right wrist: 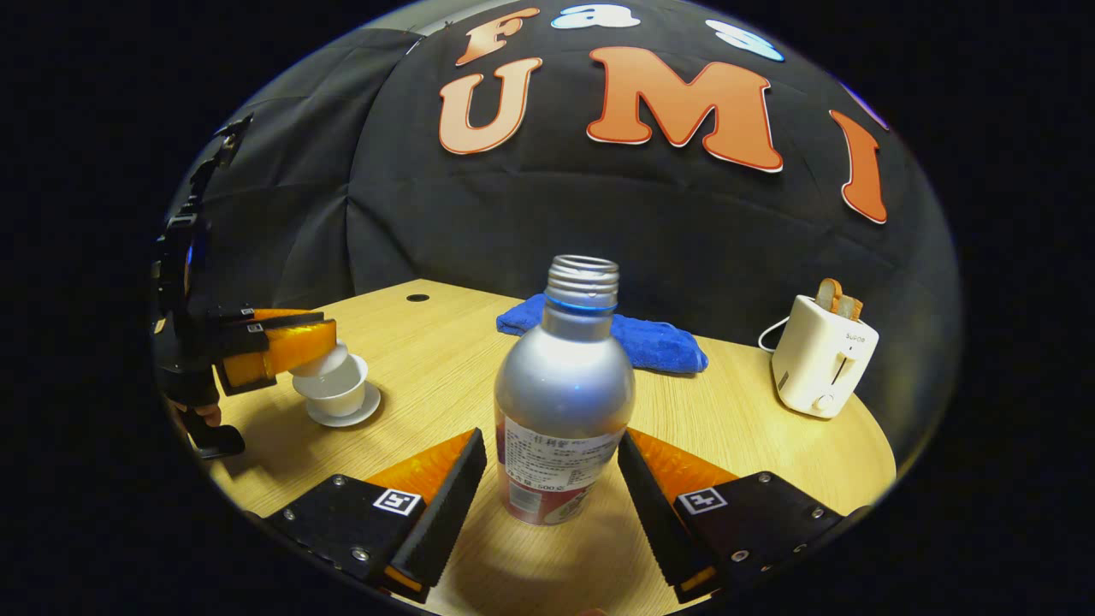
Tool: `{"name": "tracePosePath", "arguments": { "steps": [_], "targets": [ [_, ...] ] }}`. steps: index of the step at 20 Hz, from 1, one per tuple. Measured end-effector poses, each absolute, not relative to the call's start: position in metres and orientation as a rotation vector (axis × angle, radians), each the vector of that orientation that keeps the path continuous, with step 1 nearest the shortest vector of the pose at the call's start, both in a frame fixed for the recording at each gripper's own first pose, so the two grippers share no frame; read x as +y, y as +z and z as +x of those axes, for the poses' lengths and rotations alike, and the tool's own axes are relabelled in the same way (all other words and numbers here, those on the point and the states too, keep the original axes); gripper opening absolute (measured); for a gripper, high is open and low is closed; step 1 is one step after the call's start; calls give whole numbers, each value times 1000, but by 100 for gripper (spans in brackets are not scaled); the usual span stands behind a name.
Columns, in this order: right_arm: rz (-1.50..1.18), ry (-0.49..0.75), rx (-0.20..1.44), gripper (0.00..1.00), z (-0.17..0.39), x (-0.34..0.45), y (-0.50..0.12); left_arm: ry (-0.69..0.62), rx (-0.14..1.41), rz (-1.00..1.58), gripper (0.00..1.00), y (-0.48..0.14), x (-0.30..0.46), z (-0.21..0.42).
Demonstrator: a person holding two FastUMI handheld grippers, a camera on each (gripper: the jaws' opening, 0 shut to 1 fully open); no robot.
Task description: Open the teacup lid with one hand, grasp the water bottle and pour water into the teacup with the other hand; after pouring, place the water bottle on the coaster and then close the teacup lid.
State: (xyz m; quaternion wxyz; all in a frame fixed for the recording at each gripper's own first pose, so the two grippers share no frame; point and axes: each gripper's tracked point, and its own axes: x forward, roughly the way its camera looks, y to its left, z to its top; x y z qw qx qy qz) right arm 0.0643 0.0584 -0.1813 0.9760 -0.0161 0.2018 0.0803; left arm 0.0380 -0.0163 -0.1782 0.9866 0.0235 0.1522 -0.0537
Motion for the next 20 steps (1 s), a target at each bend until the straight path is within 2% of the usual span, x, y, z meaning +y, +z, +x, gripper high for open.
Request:
{"name": "tracePosePath", "arguments": {
  "steps": [3, 7, 11, 12, 14, 15, 20],
  "targets": [
    [-34, 159, 426, 84, 66, 61, -182, -94, 296, 44, 34, -172, -8, 35],
    [-78, 172, 435, 80, 67, 65, -176, -66, 288, 35, 34, -165, 9, 31],
    [-207, 148, 409, 81, 75, 59, -161, -24, 285, 60, 31, -165, 30, 24],
    [-241, 143, 406, 81, 78, 57, -157, -13, 285, 66, 37, -163, 36, 22],
    [-298, 137, 395, 81, 81, 56, -149, 3, 280, 64, 31, -161, 47, 19],
    [-322, 138, 393, 81, 84, 55, -146, 14, 277, 69, 34, -161, 53, 17],
    [-478, 173, 377, 80, 94, 65, -134, 62, 271, 48, 34, -159, 81, 13]
  ]
}}
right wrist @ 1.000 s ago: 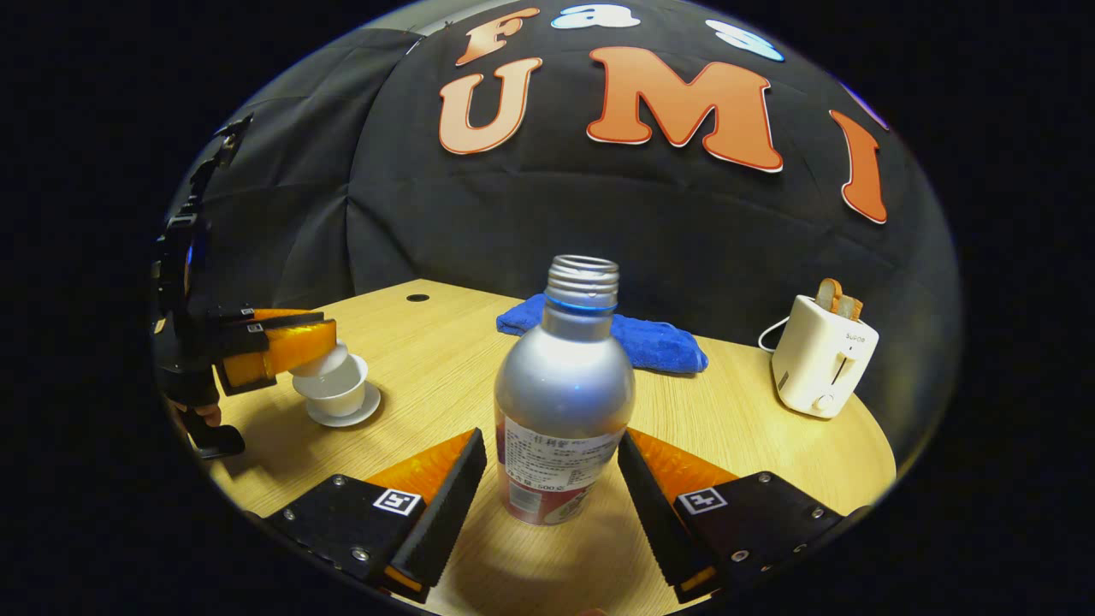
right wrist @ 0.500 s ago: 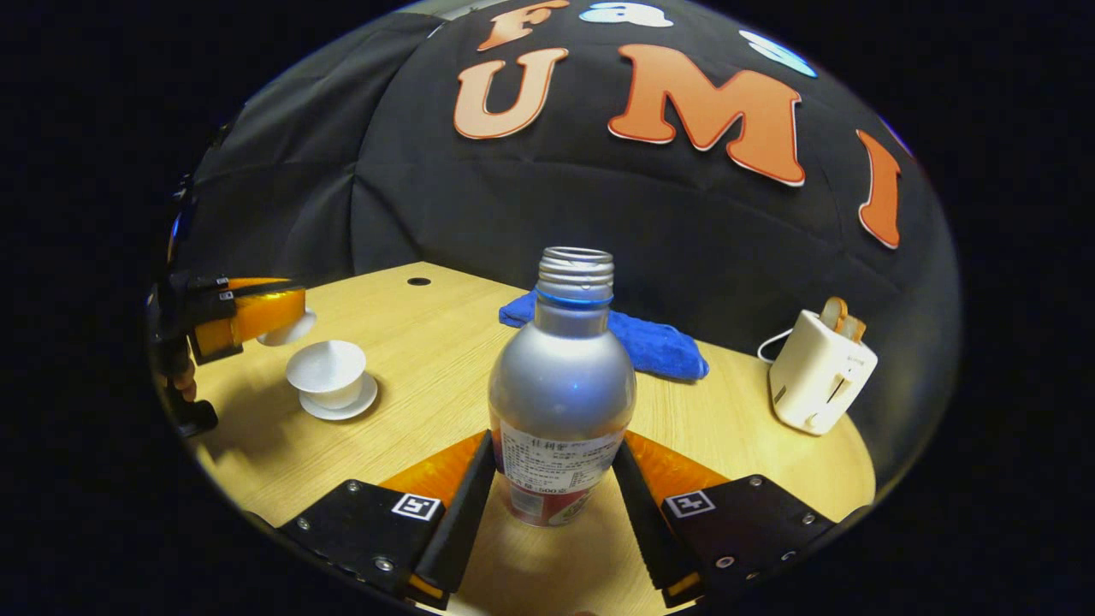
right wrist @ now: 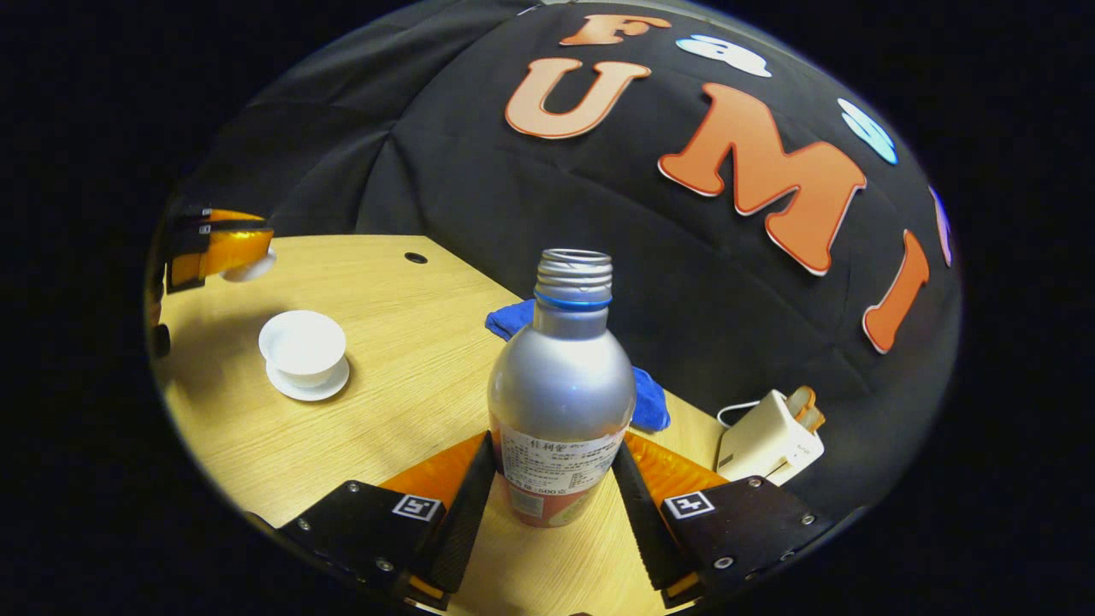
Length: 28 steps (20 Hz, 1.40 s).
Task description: Open the teacup lid with one hand, grasp the water bottle and pour water into the teacup with the other hand; after pouring, place the water bottle on the coaster and then close the teacup lid.
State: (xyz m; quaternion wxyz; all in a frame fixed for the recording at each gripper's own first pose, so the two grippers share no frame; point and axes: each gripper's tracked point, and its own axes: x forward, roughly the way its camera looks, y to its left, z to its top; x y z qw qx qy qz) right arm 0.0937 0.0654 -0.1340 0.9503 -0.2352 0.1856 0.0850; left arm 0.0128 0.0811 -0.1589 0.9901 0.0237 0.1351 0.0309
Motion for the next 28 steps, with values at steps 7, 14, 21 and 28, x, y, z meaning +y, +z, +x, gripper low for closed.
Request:
{"name": "tracePosePath", "arguments": {
  "steps": [7, 14, 21, 28],
  "targets": [
    [-724, 202, 338, 79, 107, 85, -129, 102, 271, 21, 34, -162, 111, 1],
    [-941, 238, 322, 79, 122, 102, -136, 119, 285, -15, 34, -170, 125, -7],
    [-1157, 264, 270, 75, 126, 109, -131, 133, 295, -27, 34, -174, 136, -12],
    [-1331, 273, 187, 79, 140, 129, -122, 156, 291, -45, 34, -173, 147, -17]
  ]
}}
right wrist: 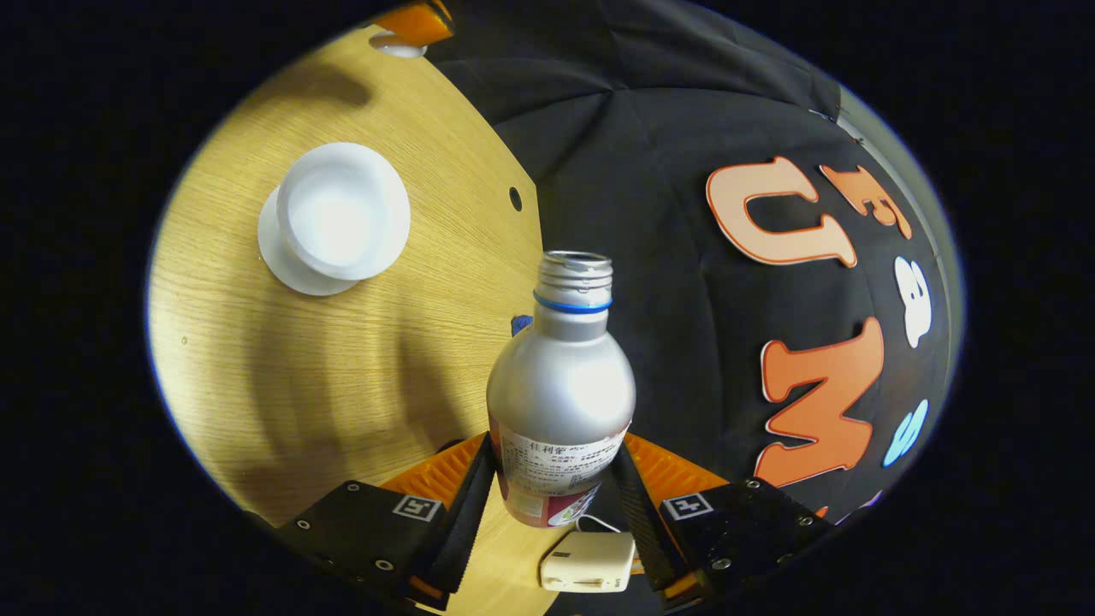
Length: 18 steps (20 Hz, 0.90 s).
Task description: Open the teacup lid with one hand, grasp the water bottle and pour water into the teacup with the other hand; after pouring, place the water bottle on the coaster and then close the teacup lid.
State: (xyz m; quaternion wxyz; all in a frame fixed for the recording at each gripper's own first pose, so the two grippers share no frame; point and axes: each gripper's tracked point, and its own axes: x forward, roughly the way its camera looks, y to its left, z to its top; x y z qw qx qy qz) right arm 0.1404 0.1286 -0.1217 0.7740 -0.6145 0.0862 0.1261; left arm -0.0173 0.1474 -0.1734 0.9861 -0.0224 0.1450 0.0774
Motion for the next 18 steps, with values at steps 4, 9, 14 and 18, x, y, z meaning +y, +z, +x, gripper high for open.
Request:
{"name": "tracePosePath", "arguments": {
  "steps": [4, 9, 14, 18],
  "targets": [
    [-1410, 268, 142, 79, 143, 131, -114, 165, 294, -45, 34, -174, 152, -21],
    [-1506, 244, 65, 79, 157, 138, -100, 175, 291, -40, 34, -172, 156, -24],
    [-1583, 227, 1, 79, 162, 142, -86, 176, 294, -42, 34, -172, 157, -25],
    [-1652, 207, -46, 79, 164, 141, -78, 174, 298, -42, 34, -174, 157, -25]
  ]
}}
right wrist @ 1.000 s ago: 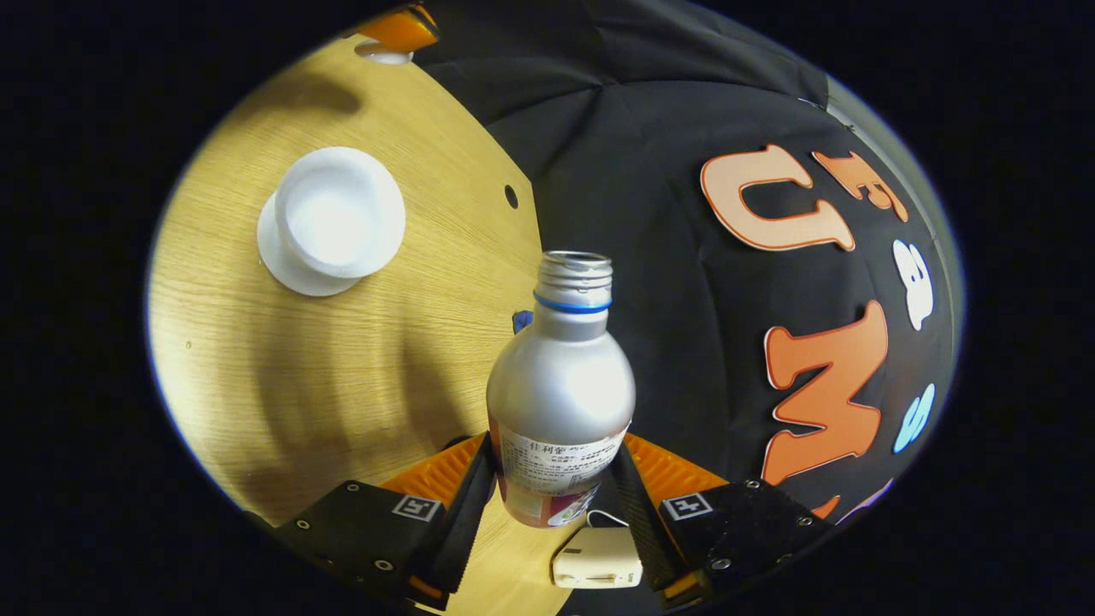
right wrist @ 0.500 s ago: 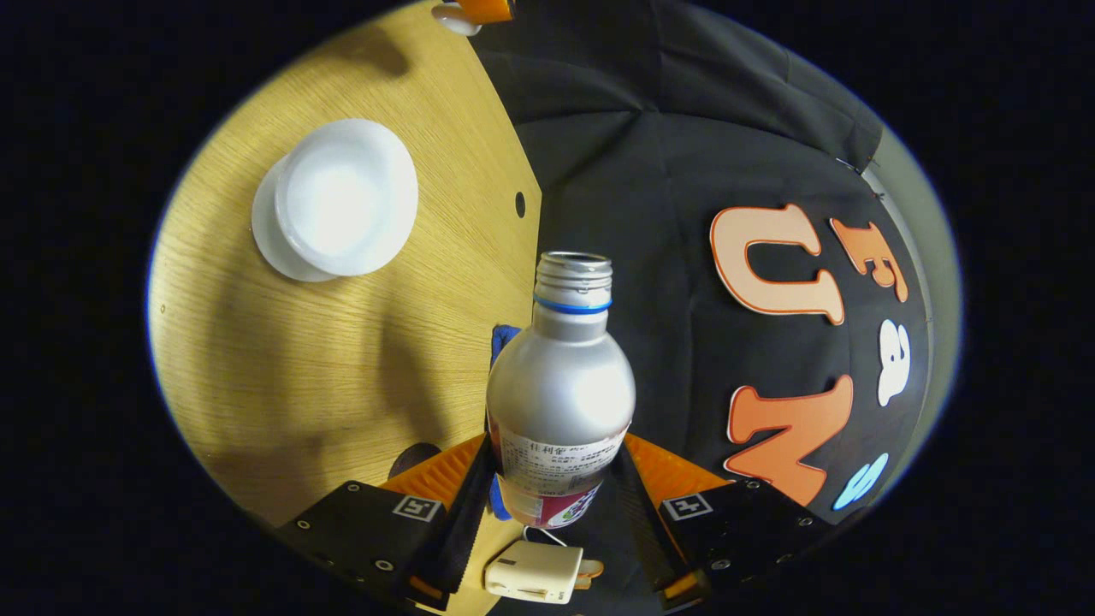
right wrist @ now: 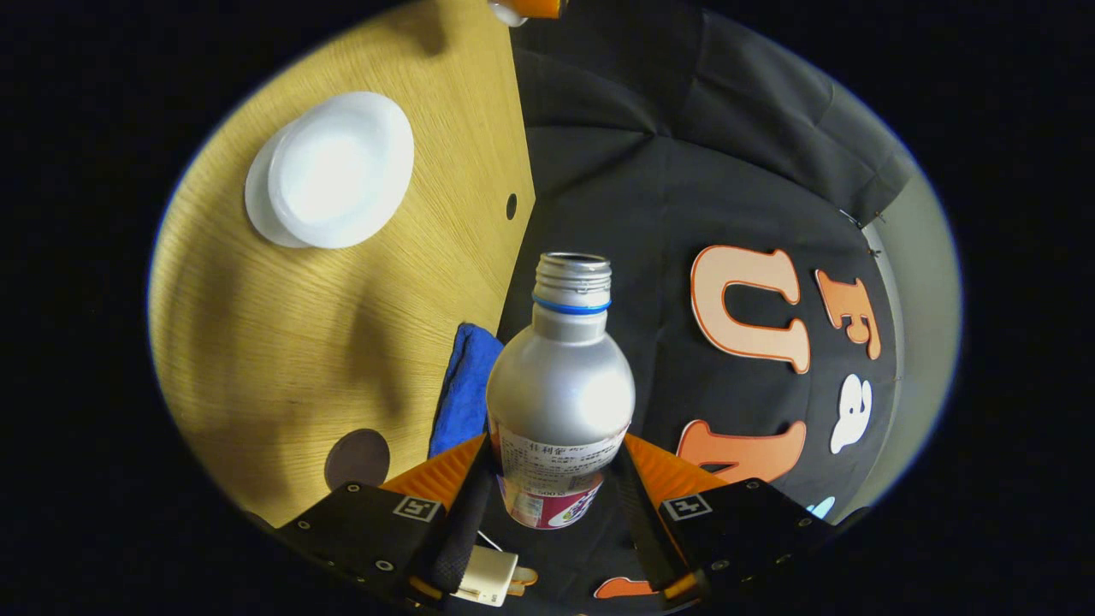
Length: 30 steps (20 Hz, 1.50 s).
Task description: Open the teacup lid with one hand, grasp the water bottle and pour water into the teacup with the other hand; after pouring, place the water bottle on the coaster and then close the teacup lid.
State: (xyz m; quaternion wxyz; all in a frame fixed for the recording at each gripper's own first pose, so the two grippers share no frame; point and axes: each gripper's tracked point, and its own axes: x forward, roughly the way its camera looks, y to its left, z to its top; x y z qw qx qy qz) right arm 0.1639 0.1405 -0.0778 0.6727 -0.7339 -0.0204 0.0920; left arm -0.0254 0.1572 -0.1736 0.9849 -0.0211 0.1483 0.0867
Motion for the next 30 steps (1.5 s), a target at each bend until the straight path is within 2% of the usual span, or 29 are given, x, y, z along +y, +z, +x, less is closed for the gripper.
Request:
{"name": "tracePosePath", "arguments": {
  "steps": [17, 18, 19, 23, 24, 25, 30],
  "targets": [
    [-1782, 130, -164, 78, 178, 140, -44, 171, 293, -48, 34, -170, 160, -23],
    [-1788, 123, -174, 78, 178, 141, -42, 170, 292, -47, 31, -169, 159, -22],
    [-1790, 118, -179, 78, 178, 140, -41, 169, 289, -46, 34, -168, 158, -22],
    [-1809, 112, -206, 78, 180, 143, -33, 169, 286, -45, 34, -167, 159, -23],
    [-1817, 104, -218, 78, 180, 145, -29, 170, 285, -48, 31, -167, 159, -22],
    [-1825, 98, -227, 78, 179, 145, -26, 171, 284, -50, 34, -166, 159, -23],
    [-1844, 73, -261, 78, 178, 146, -17, 174, 280, -50, 34, -166, 159, -23]
  ]
}}
